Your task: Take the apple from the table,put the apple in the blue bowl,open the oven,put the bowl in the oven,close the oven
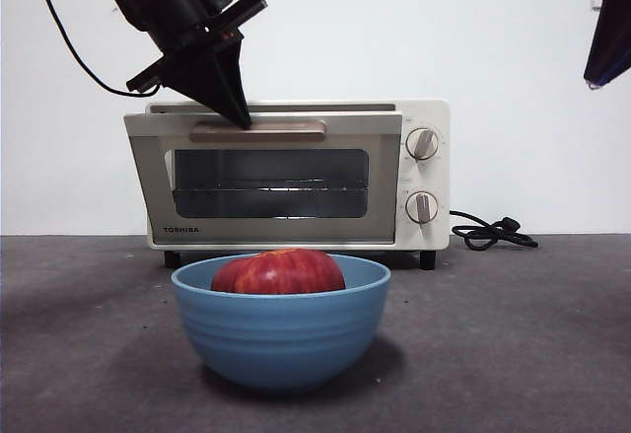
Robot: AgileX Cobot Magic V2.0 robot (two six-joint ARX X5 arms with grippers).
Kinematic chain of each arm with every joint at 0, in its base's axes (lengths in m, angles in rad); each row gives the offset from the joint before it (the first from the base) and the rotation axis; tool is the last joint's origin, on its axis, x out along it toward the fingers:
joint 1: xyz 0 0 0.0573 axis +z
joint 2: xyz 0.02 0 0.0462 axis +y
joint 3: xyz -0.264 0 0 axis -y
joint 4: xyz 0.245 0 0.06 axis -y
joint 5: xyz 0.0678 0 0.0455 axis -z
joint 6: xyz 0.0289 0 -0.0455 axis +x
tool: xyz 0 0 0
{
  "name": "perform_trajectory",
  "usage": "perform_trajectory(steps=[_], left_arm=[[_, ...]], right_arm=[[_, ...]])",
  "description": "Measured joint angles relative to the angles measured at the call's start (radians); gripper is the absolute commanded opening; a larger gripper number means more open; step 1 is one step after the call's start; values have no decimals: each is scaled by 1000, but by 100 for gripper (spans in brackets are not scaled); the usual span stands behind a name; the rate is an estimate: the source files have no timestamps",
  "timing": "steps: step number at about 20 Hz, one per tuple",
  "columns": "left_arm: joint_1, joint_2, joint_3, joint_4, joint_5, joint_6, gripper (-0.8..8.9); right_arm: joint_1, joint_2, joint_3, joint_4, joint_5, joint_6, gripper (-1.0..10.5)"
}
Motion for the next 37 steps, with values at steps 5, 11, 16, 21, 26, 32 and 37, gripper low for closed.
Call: perform_trajectory(steps=[5,11,16,21,26,32,37], left_arm=[[-23,-154,-301,242,-22,-30,-6],[-20,-237,-550,367,-68,-78,-6],[-20,-238,-612,405,-86,-109,-6],[-34,-240,-618,413,-97,-110,-6],[-59,-240,-640,425,-147,-110,-6],[-63,-240,-726,457,-156,-110,-6],[-105,-336,-727,441,-153,-117,-6]], right_arm=[[0,-8,0,11,2,0,-3],[0,-8,0,49,13,0,-3],[0,-8,0,52,43,0,-3],[0,-8,0,52,69,0,-3],[0,-8,0,50,71,-1,-3],[-1,-8,0,50,71,-8,-3],[-1,10,0,51,71,-12,-3]])
